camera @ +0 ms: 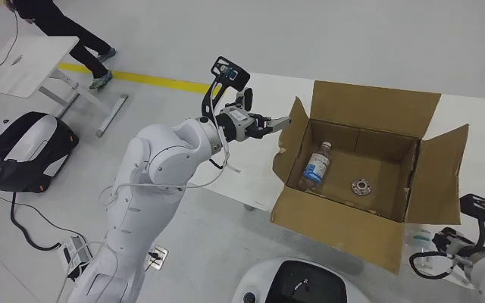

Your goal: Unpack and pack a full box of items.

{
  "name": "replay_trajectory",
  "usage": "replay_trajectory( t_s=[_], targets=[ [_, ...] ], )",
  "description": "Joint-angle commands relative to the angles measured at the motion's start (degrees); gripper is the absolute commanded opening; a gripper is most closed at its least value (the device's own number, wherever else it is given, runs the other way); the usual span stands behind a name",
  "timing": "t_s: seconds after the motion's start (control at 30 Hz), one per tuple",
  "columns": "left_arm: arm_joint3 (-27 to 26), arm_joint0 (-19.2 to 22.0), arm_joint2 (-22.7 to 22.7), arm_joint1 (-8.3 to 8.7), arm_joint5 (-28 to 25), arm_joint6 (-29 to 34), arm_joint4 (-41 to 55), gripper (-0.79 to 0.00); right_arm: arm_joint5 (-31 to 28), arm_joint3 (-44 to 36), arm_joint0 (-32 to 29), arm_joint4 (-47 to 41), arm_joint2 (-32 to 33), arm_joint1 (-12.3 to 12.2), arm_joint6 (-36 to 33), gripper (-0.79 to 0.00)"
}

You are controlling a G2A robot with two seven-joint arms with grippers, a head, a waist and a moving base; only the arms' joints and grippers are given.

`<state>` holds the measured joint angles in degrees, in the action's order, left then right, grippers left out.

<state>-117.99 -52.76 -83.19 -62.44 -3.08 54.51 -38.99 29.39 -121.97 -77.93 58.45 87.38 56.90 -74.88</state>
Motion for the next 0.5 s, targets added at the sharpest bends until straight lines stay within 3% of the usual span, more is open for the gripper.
replay_trajectory(
  t_s=[0.0, 0.13, 0.33, 0.43, 0.47],
  targets=[
    [0.00, 0.00, 0.00, 0.00, 0.00, 0.00, 0.00, 0.000, 0.01, 0.00, 0.00, 0.00, 0.00, 0.00, 0.00, -0.785],
    [0.00, 0.00, 0.00, 0.00, 0.00, 0.00, 0.00, 0.000, -1.58, 1.78, -0.55, -3.97, 0.62, 0.23, 1.92, -0.785],
    [0.00, 0.00, 0.00, 0.00, 0.00, 0.00, 0.00, 0.000, -0.70, 3.77, 1.08, -3.67, 0.55, 0.25, -0.70, -0.785],
    [0.00, 0.00, 0.00, 0.00, 0.00, 0.00, 0.00, 0.000, -1.69, 5.47, 2.56, -1.70, -0.78, 0.28, -1.70, -0.690],
    [0.00, 0.00, 0.00, 0.00, 0.00, 0.00, 0.00, 0.000, -1.90, 5.83, 3.11, -1.18, -1.23, 0.33, -1.91, -0.693]
  ],
)
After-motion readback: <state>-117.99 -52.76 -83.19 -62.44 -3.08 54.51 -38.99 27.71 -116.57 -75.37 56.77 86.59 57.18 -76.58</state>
